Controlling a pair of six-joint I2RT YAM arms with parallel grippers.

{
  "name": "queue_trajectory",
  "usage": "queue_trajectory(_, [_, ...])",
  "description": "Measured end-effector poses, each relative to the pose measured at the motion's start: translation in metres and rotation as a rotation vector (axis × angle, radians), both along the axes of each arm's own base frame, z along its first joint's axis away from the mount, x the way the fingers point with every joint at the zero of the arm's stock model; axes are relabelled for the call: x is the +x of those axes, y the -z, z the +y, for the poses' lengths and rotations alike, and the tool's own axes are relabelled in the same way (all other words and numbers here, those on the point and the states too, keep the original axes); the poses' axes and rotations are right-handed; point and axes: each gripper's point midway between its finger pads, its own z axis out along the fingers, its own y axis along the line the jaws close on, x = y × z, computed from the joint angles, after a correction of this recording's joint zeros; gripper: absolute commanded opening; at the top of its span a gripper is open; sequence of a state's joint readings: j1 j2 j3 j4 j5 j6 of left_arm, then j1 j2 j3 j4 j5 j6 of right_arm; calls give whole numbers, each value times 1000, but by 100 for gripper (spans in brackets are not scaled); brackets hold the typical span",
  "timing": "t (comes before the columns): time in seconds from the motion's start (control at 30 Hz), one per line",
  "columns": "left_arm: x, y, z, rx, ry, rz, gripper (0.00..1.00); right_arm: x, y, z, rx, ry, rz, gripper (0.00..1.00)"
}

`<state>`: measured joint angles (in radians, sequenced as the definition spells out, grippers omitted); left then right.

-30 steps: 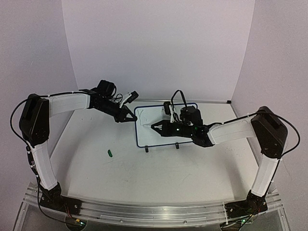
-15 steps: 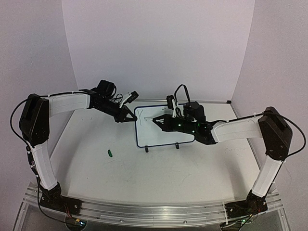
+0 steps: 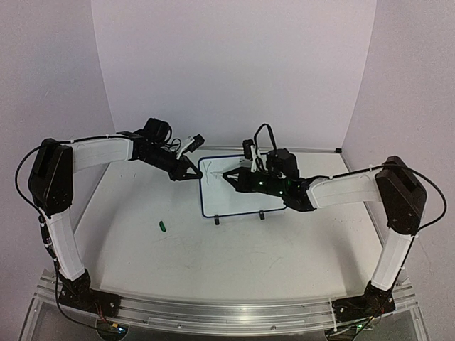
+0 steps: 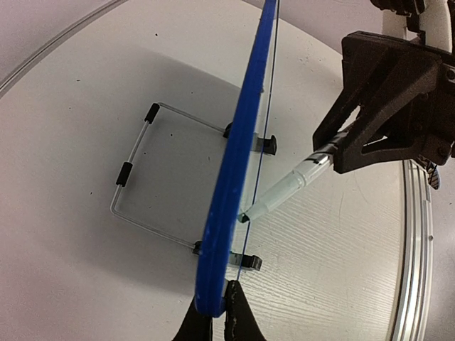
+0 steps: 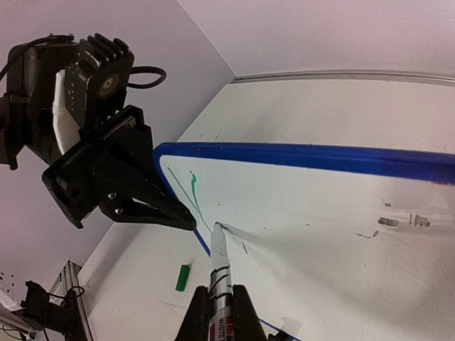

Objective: Write a sentence on the whiteboard
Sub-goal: Write on the whiteboard with the whiteboard marker without the cap.

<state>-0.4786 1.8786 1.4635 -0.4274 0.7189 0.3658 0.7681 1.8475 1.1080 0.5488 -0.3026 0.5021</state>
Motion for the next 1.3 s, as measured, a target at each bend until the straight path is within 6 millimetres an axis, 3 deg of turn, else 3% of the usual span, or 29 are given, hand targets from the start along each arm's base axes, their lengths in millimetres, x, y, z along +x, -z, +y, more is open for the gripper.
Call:
queue_trajectory(0.47, [0,0,0,2,-3,0,0,-2,11,5,-19,-29,25,0])
queue_trajectory(0.8, [0,0,0,2,-3,0,0,-8,31,-3,-62,-21,61,0])
queue_trajectory(1.3, [0,0,0,2,-3,0,0,-3,8,-10,-54,26,11,0])
